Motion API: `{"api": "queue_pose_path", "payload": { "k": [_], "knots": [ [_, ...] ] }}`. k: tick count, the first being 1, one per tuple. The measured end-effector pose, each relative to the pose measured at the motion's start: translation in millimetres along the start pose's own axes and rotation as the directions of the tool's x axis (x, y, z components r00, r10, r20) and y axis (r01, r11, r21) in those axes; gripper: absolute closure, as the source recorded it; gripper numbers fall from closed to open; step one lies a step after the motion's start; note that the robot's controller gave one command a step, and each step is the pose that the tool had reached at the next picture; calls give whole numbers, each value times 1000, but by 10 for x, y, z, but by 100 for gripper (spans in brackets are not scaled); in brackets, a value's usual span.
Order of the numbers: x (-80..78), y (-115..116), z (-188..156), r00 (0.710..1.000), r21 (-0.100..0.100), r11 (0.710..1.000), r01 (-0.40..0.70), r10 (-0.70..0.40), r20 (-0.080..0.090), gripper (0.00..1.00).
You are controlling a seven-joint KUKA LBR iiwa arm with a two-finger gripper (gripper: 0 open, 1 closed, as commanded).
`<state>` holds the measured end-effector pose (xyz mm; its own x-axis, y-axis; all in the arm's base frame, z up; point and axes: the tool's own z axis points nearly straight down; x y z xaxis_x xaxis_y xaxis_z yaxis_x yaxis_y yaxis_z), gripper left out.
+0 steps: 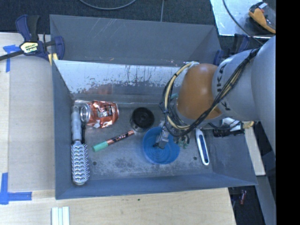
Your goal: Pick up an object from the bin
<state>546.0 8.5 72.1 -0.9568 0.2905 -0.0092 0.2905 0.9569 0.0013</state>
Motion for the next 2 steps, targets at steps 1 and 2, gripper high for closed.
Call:
{"api": "queue_pose_path", "payload": {
  "k": [1,2],
  "knots": [
    [-20,-16,-423,1000,-1,1000,29,-29,7,100],
    [113,-60,-1288,999,1,999,53,-53,-3,100]
  ]
}}
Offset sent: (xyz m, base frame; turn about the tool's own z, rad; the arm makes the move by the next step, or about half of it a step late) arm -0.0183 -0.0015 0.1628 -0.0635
